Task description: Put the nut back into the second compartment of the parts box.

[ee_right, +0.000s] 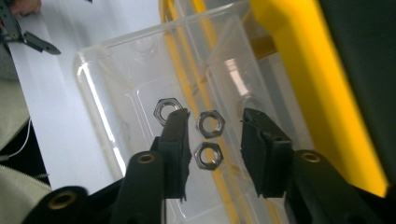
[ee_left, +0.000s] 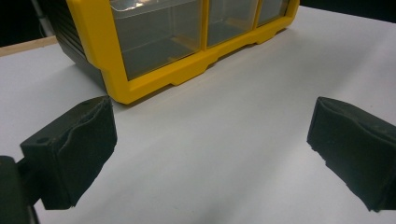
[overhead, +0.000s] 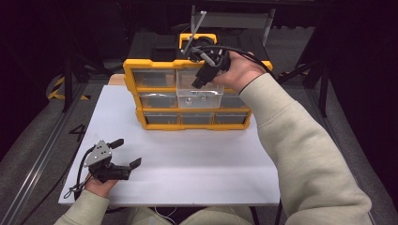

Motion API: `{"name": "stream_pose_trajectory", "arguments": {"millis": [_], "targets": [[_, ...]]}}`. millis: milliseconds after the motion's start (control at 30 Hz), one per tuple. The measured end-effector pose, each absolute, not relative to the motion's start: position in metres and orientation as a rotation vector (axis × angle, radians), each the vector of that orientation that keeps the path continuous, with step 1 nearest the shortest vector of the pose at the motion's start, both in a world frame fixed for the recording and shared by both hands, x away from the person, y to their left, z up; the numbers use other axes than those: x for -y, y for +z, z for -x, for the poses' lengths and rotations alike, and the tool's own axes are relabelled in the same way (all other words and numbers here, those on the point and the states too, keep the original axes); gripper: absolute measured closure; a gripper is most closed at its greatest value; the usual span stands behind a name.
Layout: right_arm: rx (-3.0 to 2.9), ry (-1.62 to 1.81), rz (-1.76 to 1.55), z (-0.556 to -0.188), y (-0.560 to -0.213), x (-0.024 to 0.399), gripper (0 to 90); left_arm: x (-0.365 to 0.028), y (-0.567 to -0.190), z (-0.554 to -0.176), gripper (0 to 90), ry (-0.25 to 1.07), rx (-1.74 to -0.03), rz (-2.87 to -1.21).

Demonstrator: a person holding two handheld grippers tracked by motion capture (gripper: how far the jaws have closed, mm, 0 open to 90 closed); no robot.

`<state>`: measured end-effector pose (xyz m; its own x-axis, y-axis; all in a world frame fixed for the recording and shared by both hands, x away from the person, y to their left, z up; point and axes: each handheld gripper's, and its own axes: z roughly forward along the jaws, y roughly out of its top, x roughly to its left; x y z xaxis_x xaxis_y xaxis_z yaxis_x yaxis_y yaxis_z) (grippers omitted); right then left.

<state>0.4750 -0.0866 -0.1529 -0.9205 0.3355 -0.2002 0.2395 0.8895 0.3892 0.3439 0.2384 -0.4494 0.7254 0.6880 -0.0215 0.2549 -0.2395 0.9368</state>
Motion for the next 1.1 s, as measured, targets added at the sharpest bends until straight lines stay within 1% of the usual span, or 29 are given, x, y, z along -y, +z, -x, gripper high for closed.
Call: {"name": "stream_pose_trajectory", "arguments": {"millis": [33, 100, 167, 233, 267, 300, 400, 500, 600, 767, 900, 1100], "targets": [[-2.794, 0.527, -0.433, -0.475, -0.153, 0.087, 58.0, -0.238, -0.449, -0.344, 2.2, 0.484, -0.739, -1.814], [-2.742, 0.609, -0.453, -0.467, -0.145, 0.098, 51.3, -0.238, -0.449, -0.344, 2.2, 0.486, -0.738, -1.814], [-2.715, 0.682, -0.461, -0.458, -0.141, 0.108, 47.0, -0.238, -0.449, -0.344, 2.2, 0.485, -0.739, -1.811], [-2.685, 0.755, -0.461, -0.449, -0.139, 0.121, 38.3, -0.238, -0.449, -0.344, 2.2, 0.486, -0.739, -1.813], [-2.662, 0.793, -0.458, -0.444, -0.139, 0.128, 35.4, -0.238, -0.449, -0.344, 2.2, 0.486, -0.74, -1.812], [-2.644, 0.841, -0.451, -0.439, -0.14, 0.137, 33.0, -0.238, -0.449, -0.344, 2.2, 0.486, -0.74, -1.81], [-2.601, 0.935, -0.467, -0.43, -0.147, 0.157, 18.6, -0.238, -0.448, -0.344, 2.2, 0.492, -0.741, -1.813], [-2.549, 1.038, -0.483, -0.418, -0.162, 0.18, 10.6, -0.238, -0.447, -0.344, 2.2, 0.492, -0.742, -1.807], [-2.497, 1.149, -0.498, -0.407, -0.18, 0.203, 7.1, -0.237, -0.447, -0.345, 2.2, 0.49, -0.741, -1.806], [-2.441, 1.198, -0.535, -0.396, -0.21, 0.227, 2.8, -0.237, -0.447, -0.345, 2.2, 0.49, -0.738, -1.808], [-2.394, 1.263, -0.574, -0.389, -0.241, 0.246, 0.1, -0.238, -0.446, -0.344, 2.2, 0.492, -0.744, -1.801], [-2.325, 1.414, -0.633, -0.382, -0.289, 0.271, 0.0, -0.238, -0.446, -0.344, 2.2, 0.497, -0.744, -1.8]]}}
